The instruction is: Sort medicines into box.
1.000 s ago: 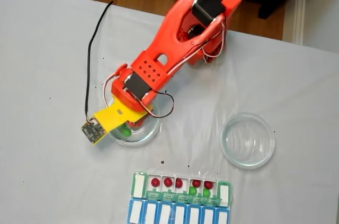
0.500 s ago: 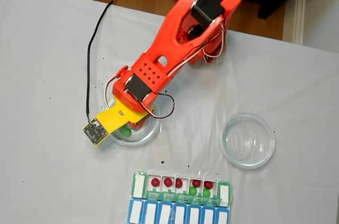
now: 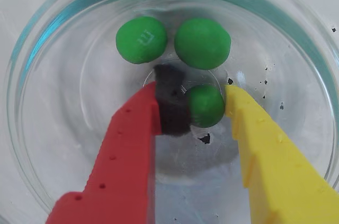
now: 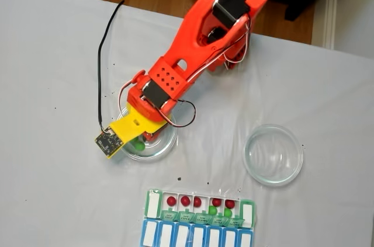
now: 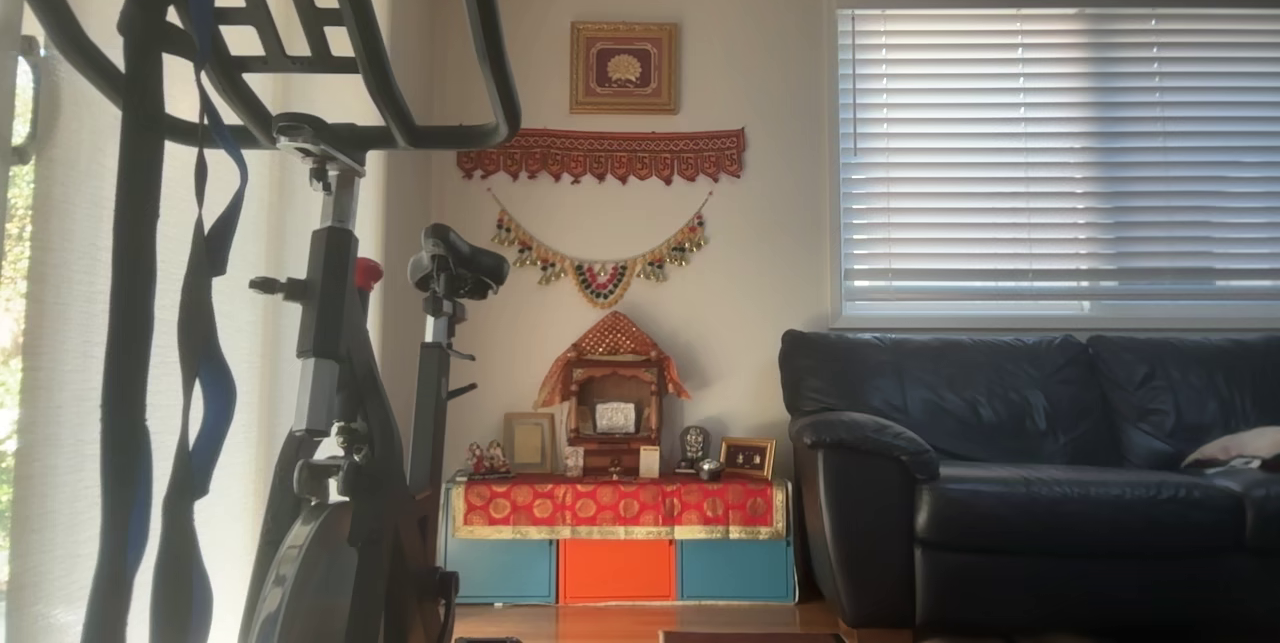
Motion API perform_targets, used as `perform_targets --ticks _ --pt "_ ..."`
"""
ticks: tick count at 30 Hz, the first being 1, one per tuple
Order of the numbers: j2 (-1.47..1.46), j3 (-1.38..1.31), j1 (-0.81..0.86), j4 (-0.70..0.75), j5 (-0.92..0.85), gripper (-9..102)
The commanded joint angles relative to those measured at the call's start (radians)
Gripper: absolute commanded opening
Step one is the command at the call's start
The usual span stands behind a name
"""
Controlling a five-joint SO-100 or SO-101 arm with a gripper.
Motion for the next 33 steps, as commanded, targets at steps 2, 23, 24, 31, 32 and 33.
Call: perform_targets --ticks 2,23,24,31,32,33 --pt "0.041 -0.014 0.0 0.008 0.011 1" --pt "0.325 -0.368 -0.229 0.333 0.552 1" --pt "0.299 -0.417 -0.247 0.353 0.597 1" --pt "0.021 -0.736 -0.402 0.474 0.994 1" --pt "-0.009 -0.75 -0.422 0.468 1.045 1" --pt "-0.037 -0.765 -0.442 0.468 1.081 1"
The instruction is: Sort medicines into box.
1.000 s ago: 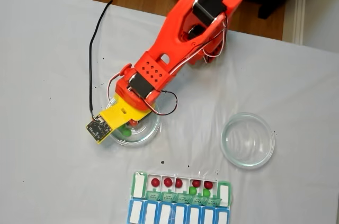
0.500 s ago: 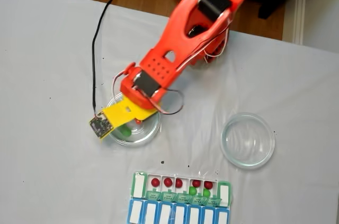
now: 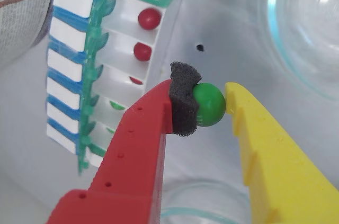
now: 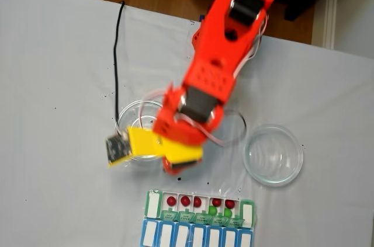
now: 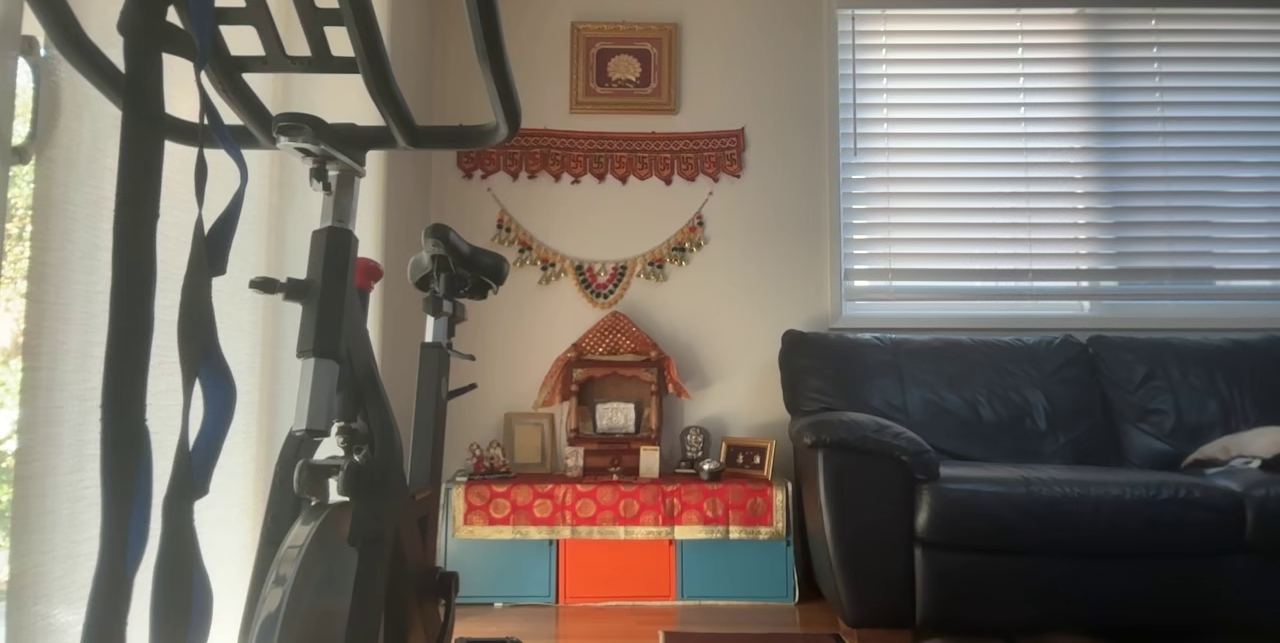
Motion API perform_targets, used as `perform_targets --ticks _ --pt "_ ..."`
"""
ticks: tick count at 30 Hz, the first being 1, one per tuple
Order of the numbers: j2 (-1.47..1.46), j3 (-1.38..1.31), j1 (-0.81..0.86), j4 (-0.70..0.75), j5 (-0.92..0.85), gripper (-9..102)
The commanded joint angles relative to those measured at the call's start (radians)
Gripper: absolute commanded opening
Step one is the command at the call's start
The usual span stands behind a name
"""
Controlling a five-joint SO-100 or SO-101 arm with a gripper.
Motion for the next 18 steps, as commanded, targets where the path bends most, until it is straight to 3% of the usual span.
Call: perform_targets --ticks 1,7,11,18 --pt "-0.061 -0.173 -0.083 0.015 0.161 1" --pt "-0.238 -0.325 -0.147 0.107 0.339 1" --pt "-0.354 -0.454 -0.17 0.186 0.385 1" --pt "-0.42 -0.506 -0.186 0.202 0.413 1"
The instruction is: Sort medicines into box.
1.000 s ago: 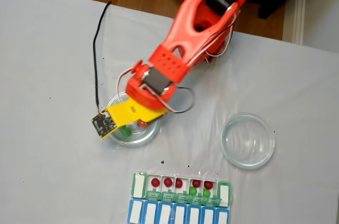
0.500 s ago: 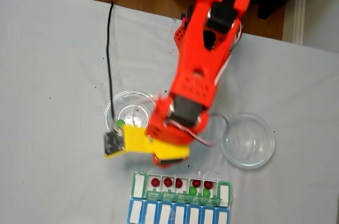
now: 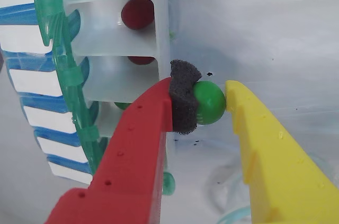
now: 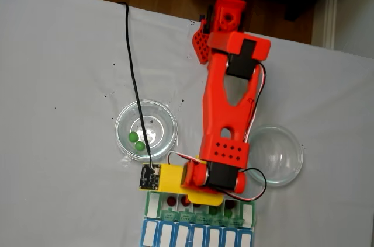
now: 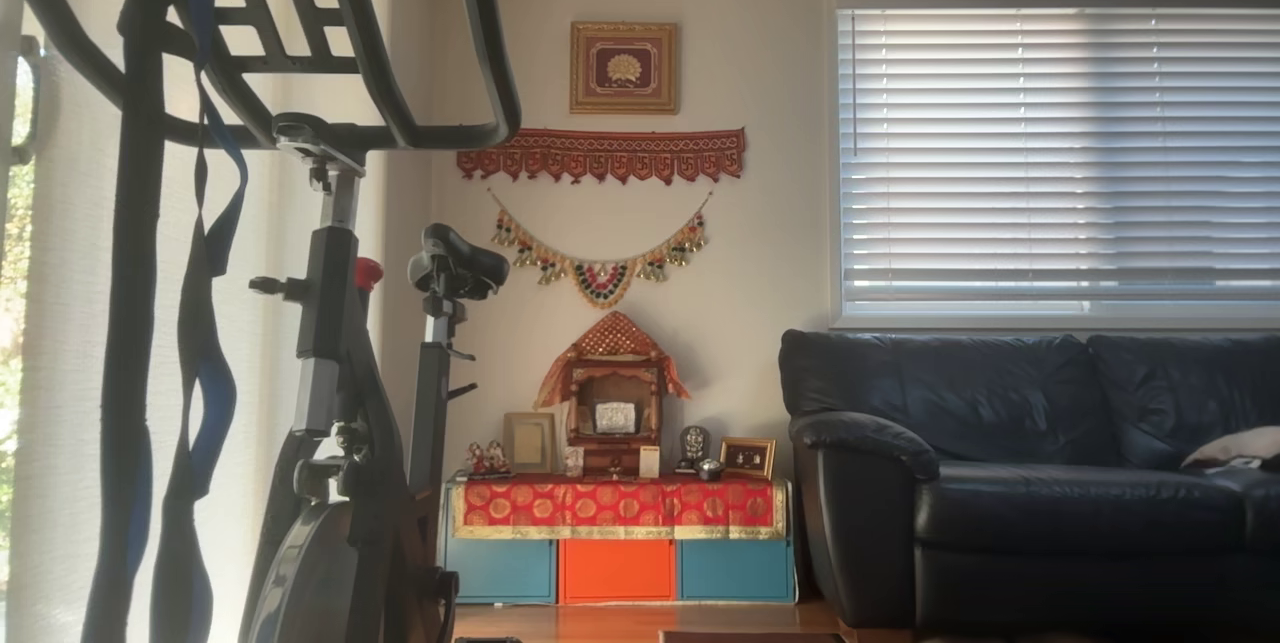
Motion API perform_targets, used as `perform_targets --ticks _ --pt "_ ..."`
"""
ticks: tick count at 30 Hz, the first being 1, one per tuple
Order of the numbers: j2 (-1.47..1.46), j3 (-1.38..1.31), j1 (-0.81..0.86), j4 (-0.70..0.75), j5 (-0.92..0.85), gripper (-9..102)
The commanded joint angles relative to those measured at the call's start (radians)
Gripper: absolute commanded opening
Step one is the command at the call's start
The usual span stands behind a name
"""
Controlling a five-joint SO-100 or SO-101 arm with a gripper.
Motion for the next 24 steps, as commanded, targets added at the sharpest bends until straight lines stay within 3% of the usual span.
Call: perform_targets --ticks 1,15,24 --pt "0.023 -0.109 -0.025 0.009 0.006 1" --pt "-0.071 -0.17 -0.078 -0.077 0.069 1" --pt "-0.078 -0.252 -0.049 -0.055 0.057 1"
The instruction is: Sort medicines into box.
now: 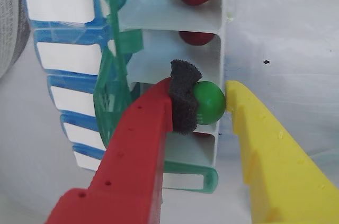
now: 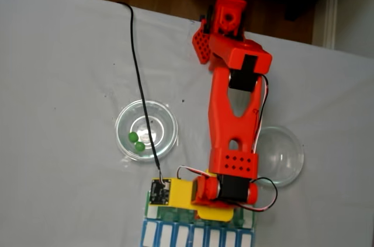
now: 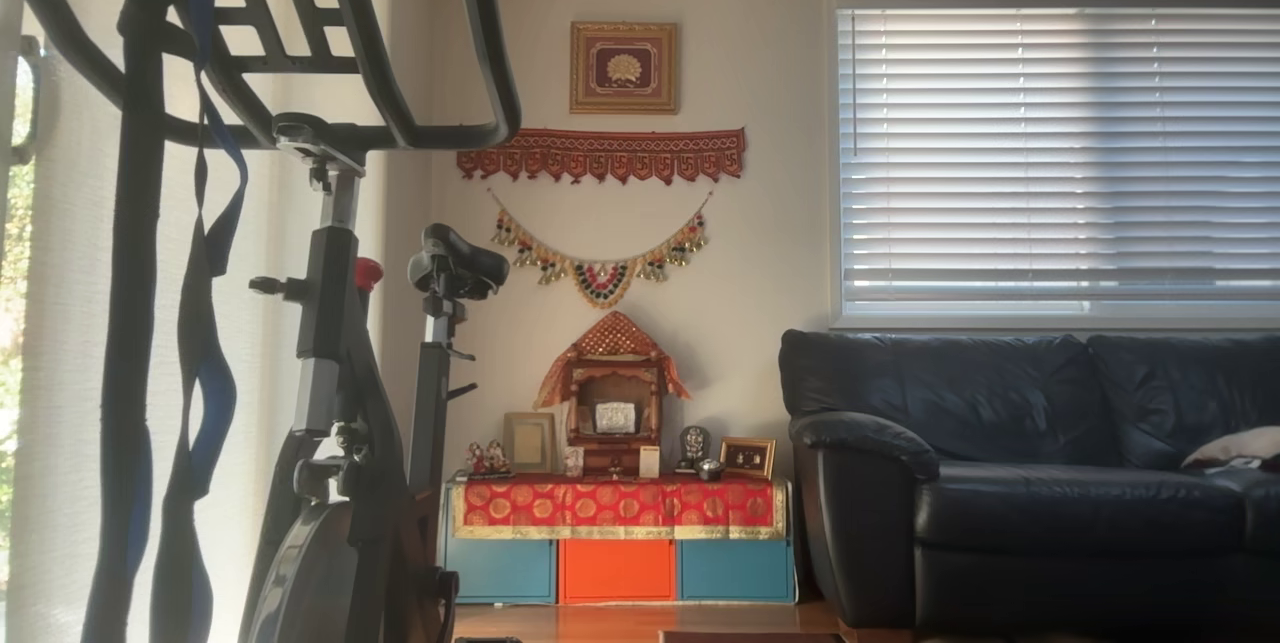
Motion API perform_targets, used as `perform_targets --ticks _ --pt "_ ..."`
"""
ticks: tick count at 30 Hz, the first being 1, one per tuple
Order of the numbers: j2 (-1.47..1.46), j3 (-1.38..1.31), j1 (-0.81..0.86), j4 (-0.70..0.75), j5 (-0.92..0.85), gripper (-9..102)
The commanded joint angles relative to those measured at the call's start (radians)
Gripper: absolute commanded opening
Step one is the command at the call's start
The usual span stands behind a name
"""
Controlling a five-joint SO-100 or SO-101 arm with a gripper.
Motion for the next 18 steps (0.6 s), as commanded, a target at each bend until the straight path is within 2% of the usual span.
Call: perform_targets --ticks 1,9,14,18 --pt "0.035 -0.104 0.009 -0.002 -0.012 1" --pt "-0.015 -0.112 0.018 -0.063 0.014 1" --pt "-0.018 -0.044 0.014 -0.178 0.046 1" --pt "-0.023 -0.051 0.011 -0.184 0.061 1"
